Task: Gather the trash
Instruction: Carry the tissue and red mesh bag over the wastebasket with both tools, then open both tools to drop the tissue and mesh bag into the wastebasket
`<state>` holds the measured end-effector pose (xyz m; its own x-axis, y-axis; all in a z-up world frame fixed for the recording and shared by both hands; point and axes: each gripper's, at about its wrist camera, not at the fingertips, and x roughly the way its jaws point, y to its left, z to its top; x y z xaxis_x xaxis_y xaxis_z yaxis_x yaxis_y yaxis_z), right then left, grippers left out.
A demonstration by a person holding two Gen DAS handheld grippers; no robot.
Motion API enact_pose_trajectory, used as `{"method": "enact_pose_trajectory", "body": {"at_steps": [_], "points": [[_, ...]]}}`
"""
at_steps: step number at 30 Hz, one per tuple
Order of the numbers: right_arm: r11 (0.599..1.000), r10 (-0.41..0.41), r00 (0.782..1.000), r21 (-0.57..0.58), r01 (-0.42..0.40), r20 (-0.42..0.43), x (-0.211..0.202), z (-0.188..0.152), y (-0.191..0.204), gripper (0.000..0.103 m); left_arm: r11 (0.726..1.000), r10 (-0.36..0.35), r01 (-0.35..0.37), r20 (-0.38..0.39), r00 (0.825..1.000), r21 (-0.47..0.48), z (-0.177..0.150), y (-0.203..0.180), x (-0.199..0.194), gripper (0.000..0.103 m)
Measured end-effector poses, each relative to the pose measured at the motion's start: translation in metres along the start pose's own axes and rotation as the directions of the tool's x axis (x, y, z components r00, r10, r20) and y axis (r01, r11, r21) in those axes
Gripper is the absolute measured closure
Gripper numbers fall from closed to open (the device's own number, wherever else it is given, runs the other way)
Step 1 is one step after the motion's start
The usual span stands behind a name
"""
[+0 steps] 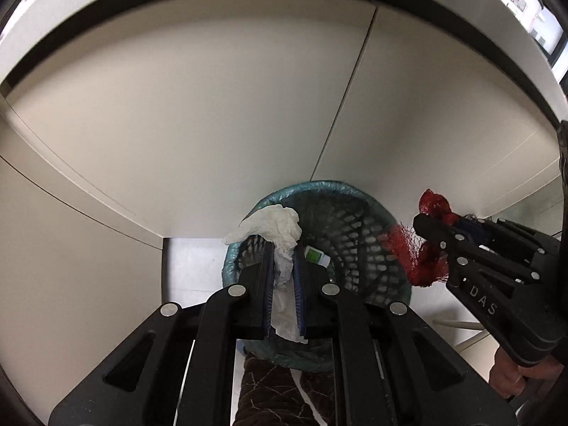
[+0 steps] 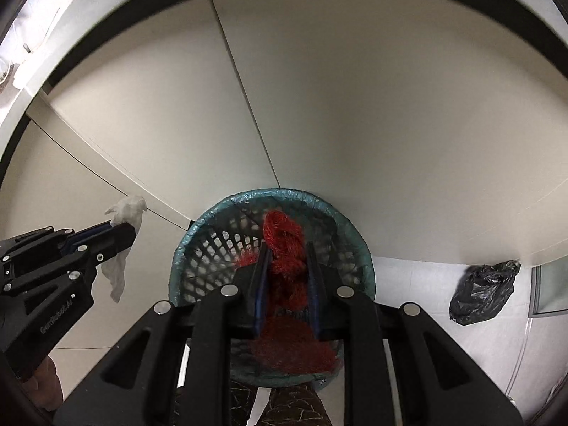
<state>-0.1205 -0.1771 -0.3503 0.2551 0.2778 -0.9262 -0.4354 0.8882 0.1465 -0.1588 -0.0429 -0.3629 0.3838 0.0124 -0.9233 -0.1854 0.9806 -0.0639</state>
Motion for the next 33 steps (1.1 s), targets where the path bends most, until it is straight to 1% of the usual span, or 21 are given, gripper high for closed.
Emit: {"method": "enact_pose_trajectory", "body": {"at_steps": [5, 9, 13, 15, 17, 18, 20, 21, 22, 23, 29, 32, 33], "points": [[1.000, -0.003, 1.000, 0.000, 0.003, -0.020, 0.014, -0.006, 0.001, 0.082, 1.000, 0.000, 0.000, -0.027, 1.000, -0.001, -0.006, 0.004, 0.014, 0.094], [1.000, -0.005, 0.999, -0.002, 0.005, -0.035, 0.020, -0.012, 0.002, 0.081, 1.000, -0.002, 0.002, -0.038, 0.999, 0.008, -0.011, 0.003, 0.017, 0.094], [1.000, 0.007, 0.999, 0.008, -0.006, -0.040, 0.026, -0.015, 0.000, 0.079, 1.000, -0.005, 0.005, -0.055, 0.998, 0.004, -0.006, 0.003, 0.019, 0.094], [1.000, 0.015, 0.999, 0.014, -0.014, -0.046, 0.028, -0.016, 0.000, 0.074, 1.000, -0.005, 0.005, -0.053, 0.999, 0.007, -0.003, -0.002, 0.016, 0.094], [0.999, 0.024, 0.999, 0.024, -0.023, -0.042, 0.027, -0.016, -0.002, 0.061, 1.000, -0.006, 0.006, -0.052, 0.999, 0.005, -0.003, -0.002, 0.014, 0.094], [0.999, 0.023, 0.999, 0.023, -0.022, -0.038, 0.027, -0.017, -0.002, 0.058, 1.000, -0.007, 0.007, -0.052, 0.999, 0.003, -0.003, -0.001, 0.014, 0.094], [1.000, 0.019, 0.999, 0.018, -0.019, -0.030, 0.026, -0.017, -0.002, 0.045, 1.000, -0.005, 0.005, -0.055, 0.999, 0.006, -0.002, -0.001, 0.014, 0.094], [1.000, 0.014, 1.000, 0.017, -0.014, -0.027, 0.026, -0.017, -0.002, 0.042, 1.000, -0.002, 0.003, -0.057, 0.998, 0.008, -0.002, -0.001, 0.015, 0.094], [1.000, 0.003, 1.000, 0.018, -0.002, -0.023, 0.025, -0.016, -0.002, 0.034, 1.000, -0.001, 0.001, -0.058, 0.998, 0.010, -0.003, -0.001, 0.017, 0.094], [1.000, -0.003, 1.000, 0.020, 0.003, -0.018, 0.023, -0.016, -0.003, 0.031, 1.000, 0.000, 0.001, -0.059, 0.998, 0.012, -0.004, -0.002, 0.018, 0.094], [0.999, -0.028, 1.000, 0.023, 0.028, 0.001, 0.011, -0.017, -0.012, 0.022, 1.000, -0.003, 0.005, -0.072, 0.997, 0.028, -0.005, -0.010, 0.025, 0.094], [0.998, -0.049, 0.999, 0.026, 0.049, -0.002, 0.007, -0.017, -0.020, 0.021, 0.999, -0.010, 0.012, -0.079, 0.997, 0.033, -0.006, -0.016, 0.031, 0.093], [0.998, -0.047, 0.999, 0.030, 0.047, -0.003, 0.006, -0.017, -0.023, 0.021, 0.999, -0.013, 0.015, -0.080, 0.997, 0.035, -0.006, -0.018, 0.033, 0.089]]}}
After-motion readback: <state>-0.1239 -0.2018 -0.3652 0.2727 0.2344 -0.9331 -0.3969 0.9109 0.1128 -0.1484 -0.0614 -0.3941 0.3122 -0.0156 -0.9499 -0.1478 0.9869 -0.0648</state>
